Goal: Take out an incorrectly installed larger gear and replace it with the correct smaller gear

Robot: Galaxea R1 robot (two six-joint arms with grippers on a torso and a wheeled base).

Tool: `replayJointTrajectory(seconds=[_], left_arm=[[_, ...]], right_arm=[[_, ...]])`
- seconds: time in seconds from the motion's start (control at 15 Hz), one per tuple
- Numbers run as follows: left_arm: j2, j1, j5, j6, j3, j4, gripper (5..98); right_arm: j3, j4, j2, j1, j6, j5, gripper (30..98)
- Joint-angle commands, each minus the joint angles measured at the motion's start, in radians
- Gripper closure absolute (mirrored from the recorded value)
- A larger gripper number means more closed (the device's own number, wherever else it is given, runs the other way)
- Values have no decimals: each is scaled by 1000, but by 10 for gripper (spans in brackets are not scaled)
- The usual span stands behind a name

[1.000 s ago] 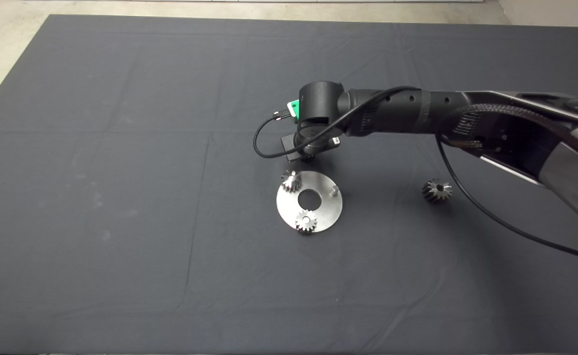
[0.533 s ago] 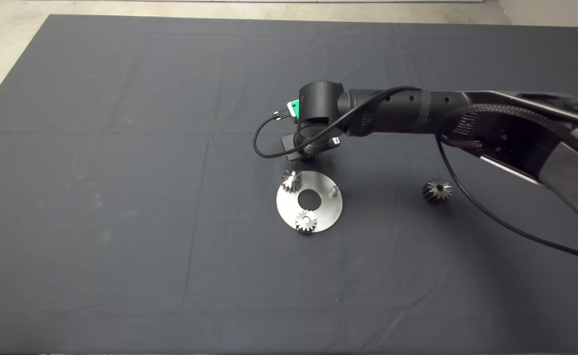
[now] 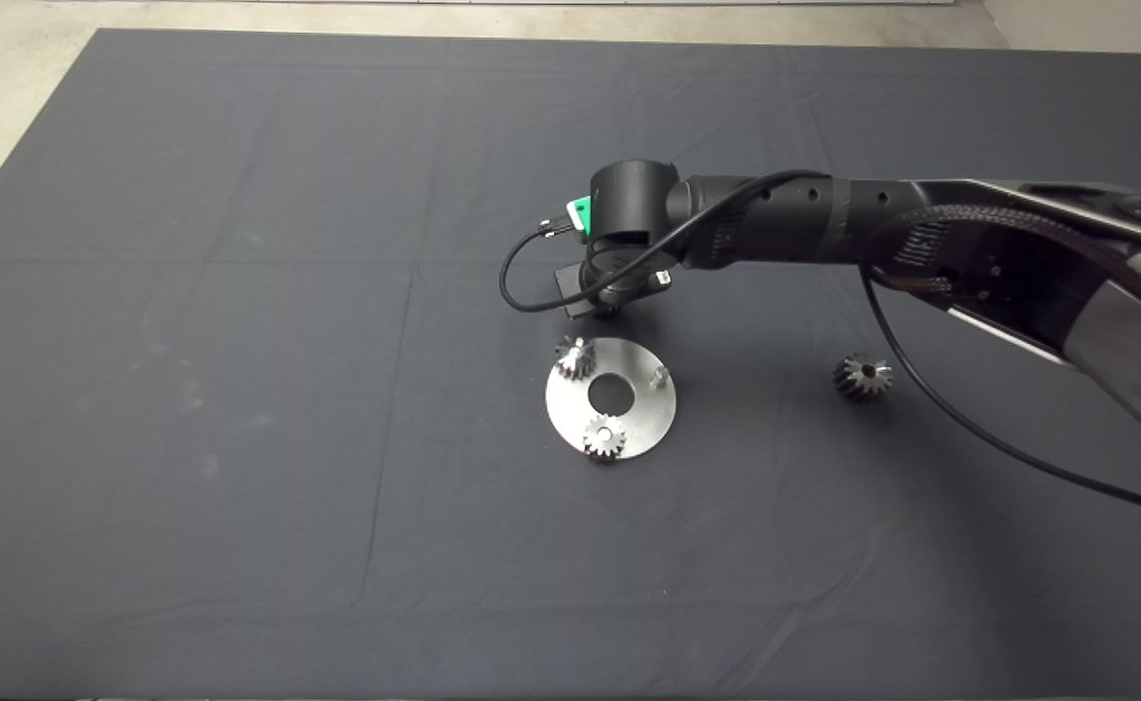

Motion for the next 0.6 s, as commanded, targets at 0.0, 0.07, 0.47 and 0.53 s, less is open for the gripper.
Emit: replayJointTrajectory(seconds=[0.0,0.07,0.47,0.53], left_arm=[[-4,9,5,-6,13,9,439],[-4,9,5,-6,13,11,439],[-2,9,5,-6,13,11,439],[-2,9,5,-4,13,11,439]], right_arm=[[7,-37,3,22,2,-52,911],[7,-37,3,22,2,-52,909],[7,-31,2,25,2,-53,927],[7,-30,2,25,2,-53,927]])
